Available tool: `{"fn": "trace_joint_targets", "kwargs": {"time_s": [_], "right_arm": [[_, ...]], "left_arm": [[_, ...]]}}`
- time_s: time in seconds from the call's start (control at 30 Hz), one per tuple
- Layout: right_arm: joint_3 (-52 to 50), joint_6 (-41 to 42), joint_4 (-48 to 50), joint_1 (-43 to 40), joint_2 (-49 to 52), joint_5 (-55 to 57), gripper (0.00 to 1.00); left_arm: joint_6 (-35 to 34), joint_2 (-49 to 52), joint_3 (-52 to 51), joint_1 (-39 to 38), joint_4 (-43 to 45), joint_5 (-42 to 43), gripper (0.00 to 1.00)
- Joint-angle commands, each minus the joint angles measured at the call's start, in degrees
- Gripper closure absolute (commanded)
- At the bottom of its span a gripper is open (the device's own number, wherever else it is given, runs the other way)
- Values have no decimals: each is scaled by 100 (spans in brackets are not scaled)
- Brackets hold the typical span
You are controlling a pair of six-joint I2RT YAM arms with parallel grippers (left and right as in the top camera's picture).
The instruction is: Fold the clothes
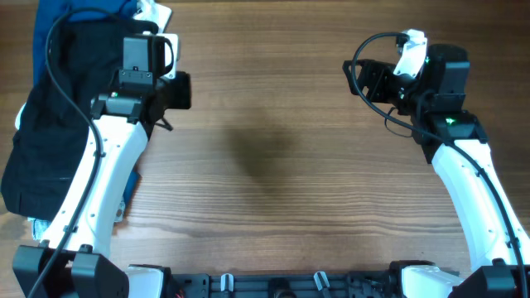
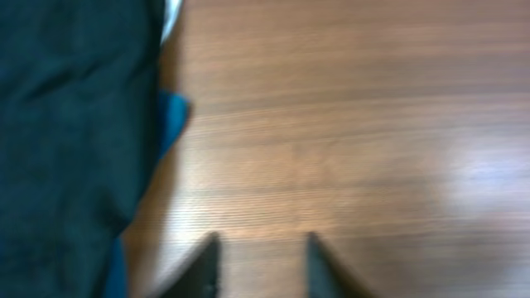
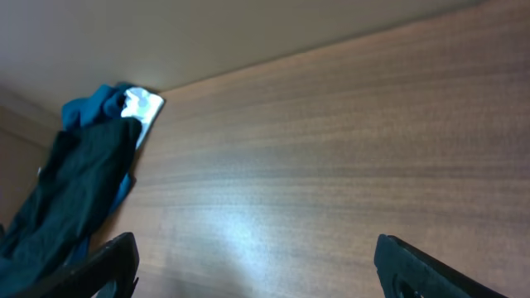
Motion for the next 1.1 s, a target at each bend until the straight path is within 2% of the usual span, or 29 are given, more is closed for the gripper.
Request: {"fn": "trace_joint_targets", "kwargs": {"time_s": [0.0, 0.1, 0.23, 0.47, 0.87, 0.97, 1.0, 1.07], "right_arm": [[116, 9, -52, -15, 4, -153, 5], [116, 22, -63, -15, 4, -155, 5], [116, 22, -120, -15, 4, -153, 5], [116, 22, -116, -15, 22, -151, 4], [111, 24, -136, -15, 44, -131, 4], [111, 24, -122, -15, 44, -129, 4], [111, 24, -118, -15, 44, -129, 4], [111, 28, -120, -15, 44, -129, 4]], "left_arm": [[365, 68, -2, 306, -243, -743, 32], [619, 258, -92, 643, -420, -756, 23], [789, 835, -140, 1145, -651, -769, 18], [870, 1659, -140, 1434, -581, -1145, 9], [874, 2264, -140, 1847, 162, -1279, 11], [870, 2378, -140, 1899, 188, -1276, 16], [839, 2380, -140, 1899, 229, -1274, 25], [807, 2376, -140, 1880, 278, -1198, 51]]}}
